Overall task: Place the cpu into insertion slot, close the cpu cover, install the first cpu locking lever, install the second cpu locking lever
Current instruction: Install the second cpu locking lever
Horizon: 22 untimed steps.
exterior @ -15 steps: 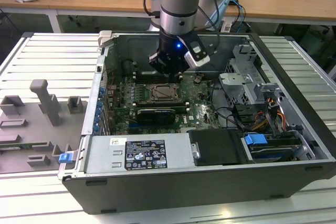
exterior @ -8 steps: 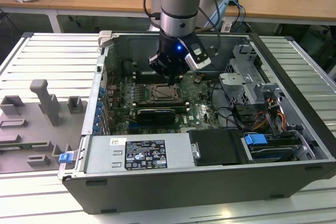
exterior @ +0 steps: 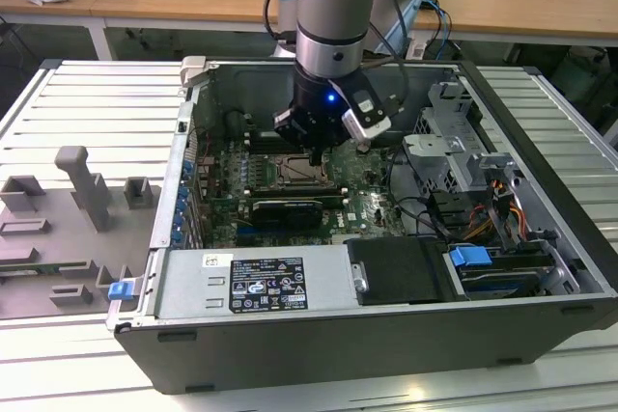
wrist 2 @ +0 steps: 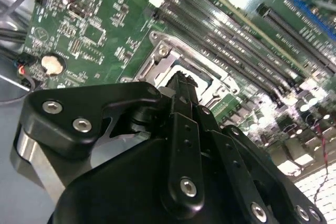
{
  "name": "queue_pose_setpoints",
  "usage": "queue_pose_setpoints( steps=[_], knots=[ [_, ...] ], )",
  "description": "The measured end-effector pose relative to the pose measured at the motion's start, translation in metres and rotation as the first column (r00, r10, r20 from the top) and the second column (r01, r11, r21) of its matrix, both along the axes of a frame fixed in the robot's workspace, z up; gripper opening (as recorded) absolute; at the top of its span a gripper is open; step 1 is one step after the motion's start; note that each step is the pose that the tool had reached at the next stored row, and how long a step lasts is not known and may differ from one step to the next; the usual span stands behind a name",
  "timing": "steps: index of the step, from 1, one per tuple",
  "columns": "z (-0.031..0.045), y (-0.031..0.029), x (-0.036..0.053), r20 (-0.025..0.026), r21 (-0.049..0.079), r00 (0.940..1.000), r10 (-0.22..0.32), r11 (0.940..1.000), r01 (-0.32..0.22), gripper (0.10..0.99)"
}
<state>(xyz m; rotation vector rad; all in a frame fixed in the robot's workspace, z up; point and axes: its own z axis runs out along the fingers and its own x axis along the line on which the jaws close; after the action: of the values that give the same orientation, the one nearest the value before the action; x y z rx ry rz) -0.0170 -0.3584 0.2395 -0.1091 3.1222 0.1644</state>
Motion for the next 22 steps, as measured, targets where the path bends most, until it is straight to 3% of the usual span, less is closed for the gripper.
queue_pose_setpoints(
  steps=[4, 7, 9, 11, 15, 18, 22],
  knots=[
    [-0.0018, -0.0119, -0.0010, 0.0001, 0.003, 1.0000, 0.000, 1.0000, 0.000, 0.106],
    [-0.0019, -0.0162, -0.0113, 0.0000, 0.005, 1.0000, 0.000, 1.0000, 0.000, 0.106],
    [-0.0021, -0.0179, -0.0182, 0.0001, 0.006, 1.0000, 0.000, 1.0000, 0.000, 0.106],
    [-0.0033, -0.0198, -0.0327, 0.0001, 0.007, 1.0000, 0.000, 1.0000, 0.000, 0.106],
    [-0.0127, -0.0200, -0.0345, -0.0012, 0.008, 1.0000, 0.001, 1.0000, -0.001, 0.106],
    [-0.0153, -0.0221, -0.0379, -0.0012, 0.024, 1.0000, 0.004, 0.9997, -0.004, 0.106],
    [-0.0175, -0.0238, -0.0424, -0.0012, 0.038, 1.0000, 0.005, 0.9993, -0.005, 0.106]
  ],
)
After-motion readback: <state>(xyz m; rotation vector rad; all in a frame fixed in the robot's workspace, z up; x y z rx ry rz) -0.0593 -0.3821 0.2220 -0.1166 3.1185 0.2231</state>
